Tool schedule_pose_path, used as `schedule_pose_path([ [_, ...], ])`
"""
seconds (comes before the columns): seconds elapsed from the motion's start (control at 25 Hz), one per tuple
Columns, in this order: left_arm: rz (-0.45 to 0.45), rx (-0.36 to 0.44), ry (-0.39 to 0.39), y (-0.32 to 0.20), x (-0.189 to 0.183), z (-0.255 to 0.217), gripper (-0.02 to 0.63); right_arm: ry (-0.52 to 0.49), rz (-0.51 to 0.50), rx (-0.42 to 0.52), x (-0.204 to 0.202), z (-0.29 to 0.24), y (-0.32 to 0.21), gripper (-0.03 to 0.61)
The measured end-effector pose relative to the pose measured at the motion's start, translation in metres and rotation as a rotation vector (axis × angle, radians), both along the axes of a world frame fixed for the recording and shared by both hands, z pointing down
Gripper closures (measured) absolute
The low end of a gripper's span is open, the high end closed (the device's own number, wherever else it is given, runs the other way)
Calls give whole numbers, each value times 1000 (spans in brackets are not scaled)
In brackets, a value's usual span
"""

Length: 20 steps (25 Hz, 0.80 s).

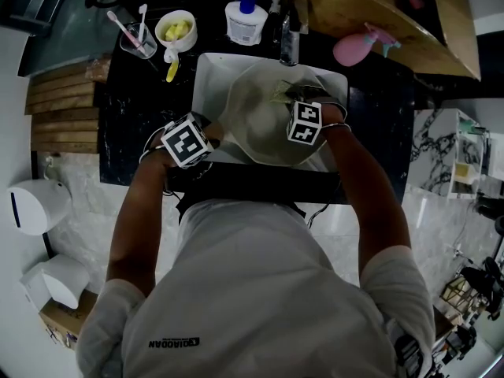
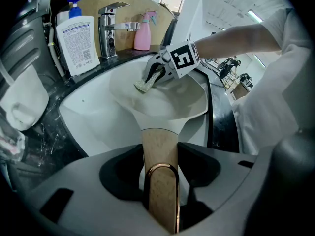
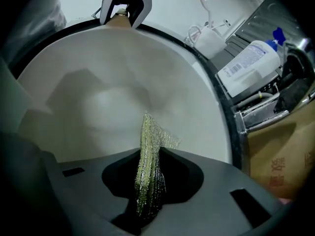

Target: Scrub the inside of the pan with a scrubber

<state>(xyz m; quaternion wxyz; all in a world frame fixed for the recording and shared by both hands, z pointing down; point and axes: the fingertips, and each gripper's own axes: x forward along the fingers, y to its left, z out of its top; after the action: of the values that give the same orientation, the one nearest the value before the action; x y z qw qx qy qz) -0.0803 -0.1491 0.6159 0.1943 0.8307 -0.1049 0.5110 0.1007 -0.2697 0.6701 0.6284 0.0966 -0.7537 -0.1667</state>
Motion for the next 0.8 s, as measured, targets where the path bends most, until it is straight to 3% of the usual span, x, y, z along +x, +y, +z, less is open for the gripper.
schedule_pose_path([
  [0.8, -1, 7, -10, -1, -2, -2, 393, 122, 88, -263, 18, 10, 62, 482],
])
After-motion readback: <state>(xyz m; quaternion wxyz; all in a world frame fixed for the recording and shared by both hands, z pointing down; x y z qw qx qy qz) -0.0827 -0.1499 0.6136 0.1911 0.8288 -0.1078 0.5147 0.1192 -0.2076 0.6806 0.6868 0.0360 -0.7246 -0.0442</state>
